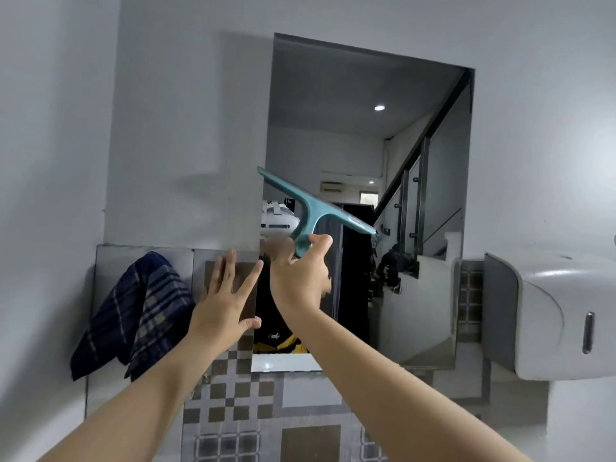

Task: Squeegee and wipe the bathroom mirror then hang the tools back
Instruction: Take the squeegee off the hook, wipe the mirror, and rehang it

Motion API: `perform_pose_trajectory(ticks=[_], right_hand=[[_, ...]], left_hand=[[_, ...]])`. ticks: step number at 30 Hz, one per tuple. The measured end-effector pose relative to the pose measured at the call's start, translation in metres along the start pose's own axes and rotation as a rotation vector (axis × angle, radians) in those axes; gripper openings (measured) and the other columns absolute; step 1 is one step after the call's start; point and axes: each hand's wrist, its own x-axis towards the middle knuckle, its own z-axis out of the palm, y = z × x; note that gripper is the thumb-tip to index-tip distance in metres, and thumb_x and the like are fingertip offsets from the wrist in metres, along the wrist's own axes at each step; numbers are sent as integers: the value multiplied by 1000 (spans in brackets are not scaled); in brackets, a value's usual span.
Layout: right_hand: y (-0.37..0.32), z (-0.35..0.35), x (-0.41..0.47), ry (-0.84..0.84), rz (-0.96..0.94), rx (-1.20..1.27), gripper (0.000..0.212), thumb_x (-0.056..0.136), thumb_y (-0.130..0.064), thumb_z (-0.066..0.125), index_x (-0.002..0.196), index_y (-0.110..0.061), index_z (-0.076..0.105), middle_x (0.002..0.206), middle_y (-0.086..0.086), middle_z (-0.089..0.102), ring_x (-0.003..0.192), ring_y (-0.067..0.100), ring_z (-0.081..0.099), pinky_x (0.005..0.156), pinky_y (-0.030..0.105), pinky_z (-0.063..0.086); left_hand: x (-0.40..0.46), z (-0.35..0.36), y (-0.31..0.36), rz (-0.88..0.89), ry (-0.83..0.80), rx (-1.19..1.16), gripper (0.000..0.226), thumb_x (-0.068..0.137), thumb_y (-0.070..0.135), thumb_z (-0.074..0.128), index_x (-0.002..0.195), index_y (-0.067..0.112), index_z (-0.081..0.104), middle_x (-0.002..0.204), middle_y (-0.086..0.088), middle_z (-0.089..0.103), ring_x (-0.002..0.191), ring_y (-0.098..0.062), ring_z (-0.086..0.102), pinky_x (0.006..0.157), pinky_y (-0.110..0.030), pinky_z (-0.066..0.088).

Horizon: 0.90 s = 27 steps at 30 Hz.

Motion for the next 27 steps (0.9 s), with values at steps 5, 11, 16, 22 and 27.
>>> perform_pose_trajectory(ticks=[5, 11, 16, 22, 27], right_hand=[[17, -5, -5, -57, -110, -82, 19, 98, -26, 46, 112, -18, 36, 75, 7, 62, 55, 11, 53, 44, 12, 40], [54, -40, 4, -102, -314, -338, 29, 95, -30, 52, 121, -19, 44, 67, 6, 61, 56, 22, 57, 45, 27, 42], [57, -79, 22, -108, -406, -523, 30, 92, -32, 58, 119, -19, 55, 51, -8, 50, 42, 16, 50, 39, 29, 40], [50, -111, 44, -84, -532, -642, 33, 87, -34, 65, 118, -21, 64, 43, -16, 38, 37, 0, 37, 39, 18, 25], [55, -138, 65, -122, -584, -707, 31, 86, -32, 67, 116, -26, 65, 46, -11, 43, 39, 2, 37, 41, 18, 28]], left_hand=[[-2, -2, 1, 7, -39, -14, 121, 70, 54, 71, 138, 43, -29, 149, -7, -39, 138, -33, -28, 102, -48, 43], [-5, 4, 1, 26, 7, -16, 118, 69, 54, 72, 144, 39, -17, 154, -11, -28, 141, -37, -18, 95, -53, 49], [-17, 11, 1, 41, 16, -33, 107, 74, 53, 68, 146, 39, -10, 156, -14, -17, 142, -37, -8, 94, -56, 48], [-21, 13, 2, 32, -24, -21, 117, 68, 58, 70, 145, 38, -16, 154, -13, -26, 141, -36, -17, 99, -55, 44], [-19, 15, 4, -13, -45, 2, 119, 69, 57, 69, 142, 39, -24, 152, -11, -33, 140, -33, -23, 104, -55, 38]])
